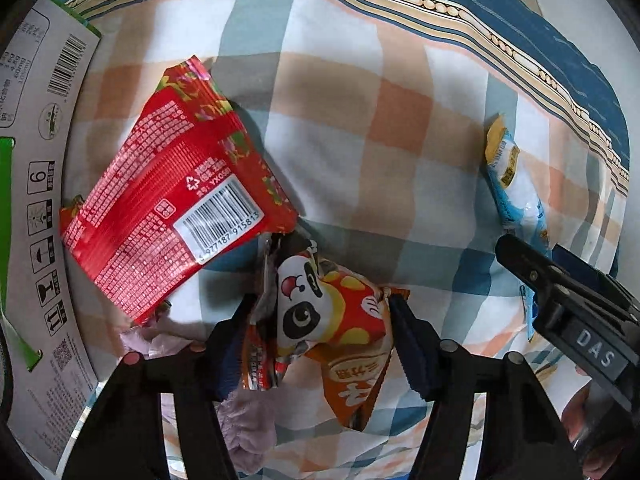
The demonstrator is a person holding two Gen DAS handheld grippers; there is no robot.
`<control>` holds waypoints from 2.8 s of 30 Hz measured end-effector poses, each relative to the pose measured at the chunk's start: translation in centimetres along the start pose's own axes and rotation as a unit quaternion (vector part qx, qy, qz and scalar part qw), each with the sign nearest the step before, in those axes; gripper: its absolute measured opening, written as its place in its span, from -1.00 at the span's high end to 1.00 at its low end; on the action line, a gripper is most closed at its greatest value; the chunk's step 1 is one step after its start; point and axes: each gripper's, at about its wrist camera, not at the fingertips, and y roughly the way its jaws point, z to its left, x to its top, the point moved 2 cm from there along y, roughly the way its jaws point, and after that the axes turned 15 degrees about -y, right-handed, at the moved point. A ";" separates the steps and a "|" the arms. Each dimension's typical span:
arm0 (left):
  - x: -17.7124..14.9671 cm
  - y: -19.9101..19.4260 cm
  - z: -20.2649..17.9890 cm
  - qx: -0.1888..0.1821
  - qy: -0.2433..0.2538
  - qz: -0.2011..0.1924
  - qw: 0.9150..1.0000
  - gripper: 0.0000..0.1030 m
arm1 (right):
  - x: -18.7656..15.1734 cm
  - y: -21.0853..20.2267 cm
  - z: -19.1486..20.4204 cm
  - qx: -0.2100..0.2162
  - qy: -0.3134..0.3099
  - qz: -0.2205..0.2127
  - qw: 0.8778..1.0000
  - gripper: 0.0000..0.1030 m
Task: Organize soft objects
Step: 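Grasp the panda snack bag with the left tool while the right tool grasps the blue tube, then lower both items into the box and open both tools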
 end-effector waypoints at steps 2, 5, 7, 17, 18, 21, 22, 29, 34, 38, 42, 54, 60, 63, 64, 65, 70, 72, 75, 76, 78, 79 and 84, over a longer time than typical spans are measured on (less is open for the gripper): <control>-0.4 0.2 0.0 0.003 0.002 -0.003 1.000 -0.18 | 0.2 0.2 0.6 -0.012 -0.002 0.007 1.000 -0.46; -0.9 0.6 -0.6 0.006 0.002 -0.007 1.000 -0.17 | 0.4 0.8 0.5 -0.019 -0.003 0.011 1.000 -0.44; -1.2 0.5 -0.6 0.009 0.006 -0.007 1.000 -0.16 | 0.4 1.0 0.8 -0.031 -0.008 0.013 0.999 -0.37; -4.8 -1.9 -1.1 -0.006 0.033 -0.039 0.999 -0.09 | -0.8 -0.1 1.8 -0.049 0.019 -0.007 0.999 0.67; -5.3 -2.3 -1.1 -0.010 0.037 -0.043 0.998 -0.09 | -1.2 -0.4 1.9 -0.044 0.025 -0.011 0.999 0.68; -7.0 -3.8 -1.0 -0.026 0.050 -0.054 0.997 -0.09 | -2.3 -1.5 1.8 -0.032 0.042 -0.026 0.998 0.68; -7.4 -4.4 -0.7 -0.032 0.054 -0.058 0.996 -0.09 | -2.8 -2.0 2.0 -0.025 0.048 -0.033 0.998 0.68; -9.8 -11.4 2.9 -0.081 0.083 -0.098 0.988 -0.09 | -6.4 -7.0 5.0 0.023 0.069 -0.088 0.993 0.68; -10.4 -17.1 8.0 -0.099 0.095 -0.137 0.981 -0.09 | -8.0 -11.5 10.8 0.056 0.053 -0.137 0.988 0.68; -8.3 -20.9 12.8 -0.093 0.095 -0.167 0.977 -0.09 | -9.4 -15.9 17.3 0.084 0.030 -0.161 0.983 0.68; -6.3 -23.4 18.8 -0.077 0.081 -0.195 0.974 -0.09 | -8.4 -18.0 24.7 0.106 0.006 -0.168 0.980 0.68; 3.5 -24.2 31.5 -0.014 0.049 -0.219 0.974 -0.10 | -1.8 -15.3 38.5 0.112 0.027 -0.152 0.982 0.68; 8.5 -20.5 33.0 0.010 0.051 -0.185 0.981 -0.10 | 1.5 -11.7 40.5 0.101 0.039 -0.128 0.986 0.68; 10.4 -18.5 33.3 0.016 0.049 -0.161 0.986 -0.11 | 2.7 -10.1 41.2 0.096 0.037 -0.114 0.988 0.68; 10.9 -17.8 33.5 0.020 0.049 -0.152 0.987 -0.12 | 3.1 -9.6 41.5 0.093 0.036 -0.108 0.989 0.68; 11.1 -17.5 33.4 0.024 0.049 -0.148 0.987 -0.13 | 3.4 -9.1 41.7 0.094 0.034 -0.101 0.990 0.67; 11.5 -16.5 33.5 0.032 0.049 -0.124 0.991 -0.15 | 3.8 -8.0 42.2 0.096 0.032 -0.075 0.992 0.62; 11.4 -16.6 33.4 0.038 0.051 -0.126 0.990 -0.50 | 3.9 -7.9 42.3 0.101 0.031 -0.070 0.992 0.32; 10.8 -17.1 33.3 0.040 0.060 -0.137 0.988 -0.73 | 3.7 -8.3 42.2 0.097 0.028 -0.069 0.993 -0.16; 10.6 -17.3 33.3 0.039 0.062 -0.141 0.987 -0.73 | 3.6 -8.6 42.2 0.092 0.027 -0.069 0.993 -0.26; 9.8 -18.1 33.5 0.037 0.067 -0.148 0.986 -0.84 | 3.4 -9.3 42.2 0.091 0.020 -0.073 0.993 -0.57; 9.3 -18.5 33.6 0.033 0.069 -0.152 0.985 -0.84 | 3.2 -9.6 42.3 0.088 0.017 -0.075 0.993 -0.63; 7.1 -20.7 34.2 0.025 0.077 -0.180 0.980 -0.86 | 2.1 -11.5 42.0 0.066 0.010 -0.089 0.994 -0.85</control>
